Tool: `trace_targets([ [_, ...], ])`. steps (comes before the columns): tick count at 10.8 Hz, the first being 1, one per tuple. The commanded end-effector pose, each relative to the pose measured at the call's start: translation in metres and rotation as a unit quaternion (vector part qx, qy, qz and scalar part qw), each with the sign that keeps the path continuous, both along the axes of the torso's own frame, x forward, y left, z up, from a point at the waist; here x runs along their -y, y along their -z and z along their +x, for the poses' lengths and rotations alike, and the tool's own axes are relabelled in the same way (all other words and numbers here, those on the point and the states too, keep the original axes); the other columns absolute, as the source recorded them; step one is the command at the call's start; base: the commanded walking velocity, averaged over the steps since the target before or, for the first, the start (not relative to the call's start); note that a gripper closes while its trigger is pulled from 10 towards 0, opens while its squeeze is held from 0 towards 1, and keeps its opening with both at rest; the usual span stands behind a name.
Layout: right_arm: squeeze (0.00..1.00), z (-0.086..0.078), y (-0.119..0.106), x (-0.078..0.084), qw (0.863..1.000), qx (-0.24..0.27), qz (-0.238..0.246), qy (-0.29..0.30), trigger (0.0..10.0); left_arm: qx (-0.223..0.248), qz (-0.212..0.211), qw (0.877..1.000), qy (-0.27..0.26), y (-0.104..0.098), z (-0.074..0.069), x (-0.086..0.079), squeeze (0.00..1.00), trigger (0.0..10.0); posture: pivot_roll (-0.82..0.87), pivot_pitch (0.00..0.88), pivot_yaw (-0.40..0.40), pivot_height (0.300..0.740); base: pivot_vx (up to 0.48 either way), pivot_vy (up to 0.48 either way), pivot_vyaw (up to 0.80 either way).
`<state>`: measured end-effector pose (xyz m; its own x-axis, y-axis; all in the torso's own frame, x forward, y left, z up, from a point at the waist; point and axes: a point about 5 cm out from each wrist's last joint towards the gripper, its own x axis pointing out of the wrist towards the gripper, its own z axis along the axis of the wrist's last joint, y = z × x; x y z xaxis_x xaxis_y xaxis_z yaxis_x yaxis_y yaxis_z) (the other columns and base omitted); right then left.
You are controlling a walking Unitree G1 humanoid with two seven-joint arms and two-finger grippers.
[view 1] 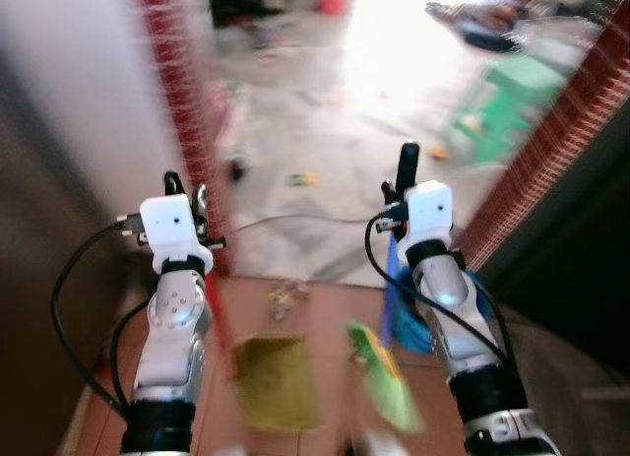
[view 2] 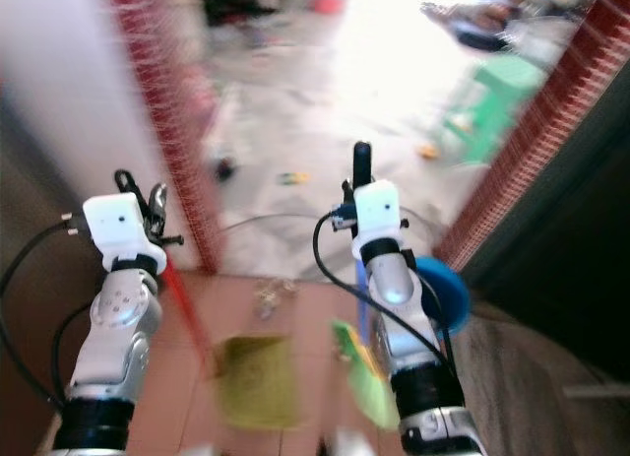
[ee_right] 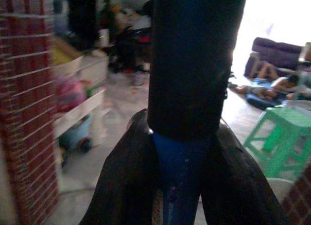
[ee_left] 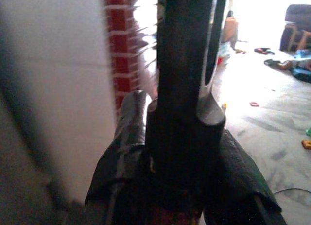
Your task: Sweep floor
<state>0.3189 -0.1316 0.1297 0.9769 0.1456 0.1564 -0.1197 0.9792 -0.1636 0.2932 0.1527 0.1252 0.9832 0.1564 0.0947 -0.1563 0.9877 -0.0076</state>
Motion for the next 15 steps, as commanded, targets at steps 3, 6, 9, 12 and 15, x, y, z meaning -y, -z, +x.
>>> trace_targets([
  [3,0.0,0.002,-0.011,0.009,0.999,0.027,-0.023,0.013,10.0,0.031,-0.017,0.999,0.014,-0.012,0.002,0.01,0.0,10.0,-0.02,0.004,-0.017,0.74,0.16,0.0,0.0],
  [6,0.0,0.002,-0.01,0.009,0.999,0.026,-0.026,0.012,10.0,0.032,0.01,0.999,0.012,-0.01,0.002,0.012,0.0,10.0,-0.02,0.007,-0.016,0.74,0.0,0.0,0.0],
  [9,0.0,0.002,-0.008,0.008,0.999,0.018,-0.025,0.008,10.0,0.006,0.018,0.999,0.041,0.006,0.007,0.019,0.0,10.0,-0.04,0.016,-0.021,0.74,0.0,0.0,0.0],
  [12,0.0,0.002,-0.005,0.007,1.0,0.009,-0.021,0.005,10.0,-0.044,0.008,0.997,0.058,0.034,0.02,0.028,0.0,10.0,-0.05,0.031,-0.03,0.74,0.0,0.0,0.0],
  [15,0.0,0.005,-0.001,0.01,0.999,-0.032,0.021,0.02,10.0,-0.06,-0.014,0.996,0.072,0.049,0.029,0.041,0.0,10.0,-0.07,0.031,-0.027,0.74,0.0,0.0,0.0],
])
